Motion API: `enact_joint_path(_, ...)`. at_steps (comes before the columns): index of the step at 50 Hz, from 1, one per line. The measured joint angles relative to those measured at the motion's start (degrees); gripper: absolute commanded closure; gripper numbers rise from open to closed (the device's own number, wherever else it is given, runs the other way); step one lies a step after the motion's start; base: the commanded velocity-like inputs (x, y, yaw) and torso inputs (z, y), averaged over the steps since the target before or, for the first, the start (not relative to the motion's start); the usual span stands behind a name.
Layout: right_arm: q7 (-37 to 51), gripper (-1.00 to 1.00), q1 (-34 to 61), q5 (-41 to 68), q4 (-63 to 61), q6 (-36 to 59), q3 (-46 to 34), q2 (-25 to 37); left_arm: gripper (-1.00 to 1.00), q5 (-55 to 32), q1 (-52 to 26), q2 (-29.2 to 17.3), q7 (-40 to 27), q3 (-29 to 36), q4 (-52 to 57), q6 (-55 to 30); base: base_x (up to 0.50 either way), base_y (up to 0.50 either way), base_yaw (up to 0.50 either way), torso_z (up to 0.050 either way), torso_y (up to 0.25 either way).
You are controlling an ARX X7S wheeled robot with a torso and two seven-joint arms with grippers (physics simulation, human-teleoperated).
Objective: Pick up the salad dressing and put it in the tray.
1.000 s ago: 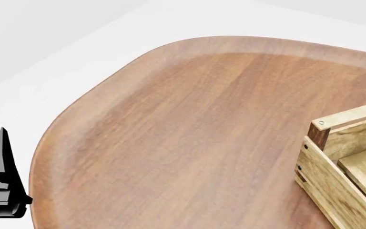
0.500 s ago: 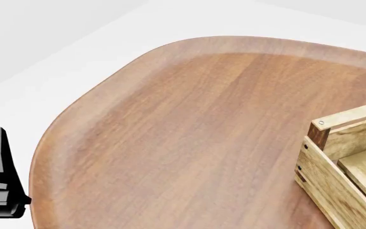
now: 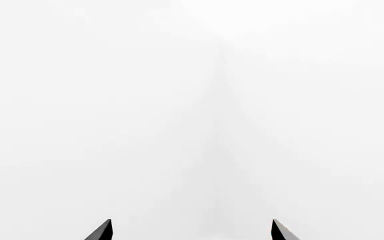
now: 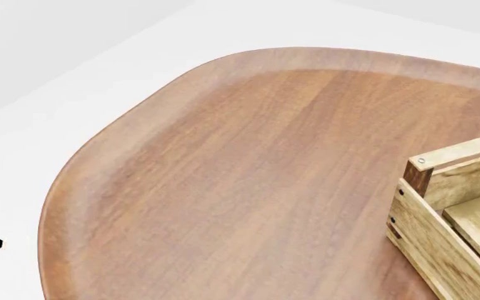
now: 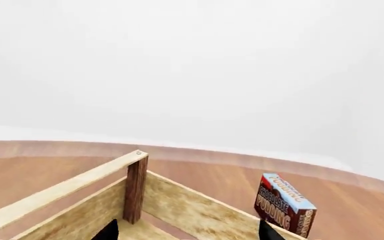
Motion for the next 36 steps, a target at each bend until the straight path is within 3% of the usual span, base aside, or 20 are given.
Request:
enact_joint_path(11, -0.56, -1.0, -11.32, 2.68, -29.42, 4.49, 3.23, -2.08, -1.0, 0.64, 0.74, 0.86, -1.14, -3.41, 0.98, 5.08, 0.0, 0.0, 0.0, 0.0, 0.0)
enact_joint_path(21, 0.1, -1.0, -18.41, 3.73, -45.11, 1.8, 5.03, -5.22, -1.0, 1.01, 1.46, 1.79, -1.93, -6.1, 1.8, 9.59, 0.0, 0.0, 0.0, 0.0, 0.0)
enact_joint_path(36, 3.37, -1.0, -26.0, 3.05, -55.18, -21.26, 9.75, -12.84, -1.0, 1.64, 3.78, 4.63, -1.44, -9.5, 2.2, 20.45, 0.0, 0.0, 0.0, 0.0, 0.0)
